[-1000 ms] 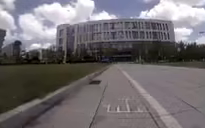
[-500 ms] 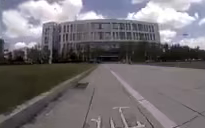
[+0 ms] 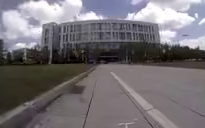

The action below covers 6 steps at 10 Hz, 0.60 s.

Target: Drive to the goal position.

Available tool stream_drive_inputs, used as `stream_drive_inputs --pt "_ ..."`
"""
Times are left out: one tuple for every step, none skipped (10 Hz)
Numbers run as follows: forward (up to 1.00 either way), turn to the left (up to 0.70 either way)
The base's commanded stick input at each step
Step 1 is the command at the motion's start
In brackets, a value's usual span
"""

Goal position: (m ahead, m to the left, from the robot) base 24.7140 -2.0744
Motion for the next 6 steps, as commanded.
stream_drive_inputs --pt "0.70 0.00" --pt "0.70 0.00" --pt "0.70 0.00" --pt "0.70 0.00" --pt "0.70 0.00" --pt "0.70 0.00"
